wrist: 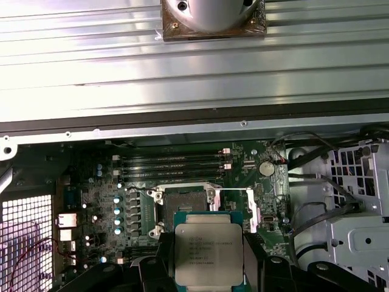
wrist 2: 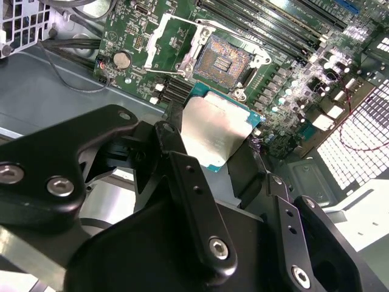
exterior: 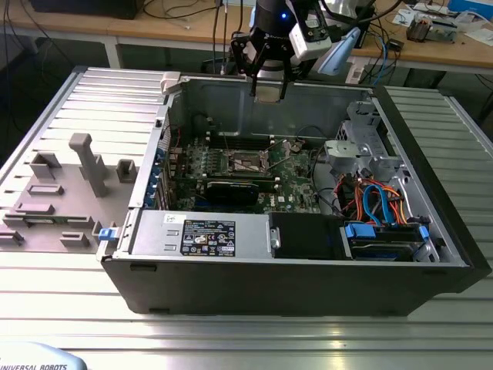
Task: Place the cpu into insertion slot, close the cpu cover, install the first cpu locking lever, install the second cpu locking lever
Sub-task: 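Place the cpu into insertion slot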
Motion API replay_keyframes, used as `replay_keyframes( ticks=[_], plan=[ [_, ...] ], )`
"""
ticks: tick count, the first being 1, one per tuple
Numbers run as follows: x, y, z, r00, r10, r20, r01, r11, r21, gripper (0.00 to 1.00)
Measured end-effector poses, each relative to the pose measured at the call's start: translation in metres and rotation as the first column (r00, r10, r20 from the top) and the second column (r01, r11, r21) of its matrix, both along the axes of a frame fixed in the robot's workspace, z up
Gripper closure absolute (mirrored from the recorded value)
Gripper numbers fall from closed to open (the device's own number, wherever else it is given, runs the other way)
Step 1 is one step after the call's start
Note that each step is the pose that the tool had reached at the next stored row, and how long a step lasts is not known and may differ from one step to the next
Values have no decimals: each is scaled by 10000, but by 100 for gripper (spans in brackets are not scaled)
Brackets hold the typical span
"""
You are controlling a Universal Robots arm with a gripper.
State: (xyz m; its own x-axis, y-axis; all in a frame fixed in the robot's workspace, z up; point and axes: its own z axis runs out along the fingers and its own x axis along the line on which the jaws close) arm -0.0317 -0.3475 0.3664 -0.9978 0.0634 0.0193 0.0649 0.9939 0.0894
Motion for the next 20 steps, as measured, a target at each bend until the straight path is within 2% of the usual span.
replay_keyframes(
  ticks=[20],
  plan=[
    [0,0,-1,9997,-254,0,254,9997,0,46]
  ],
)
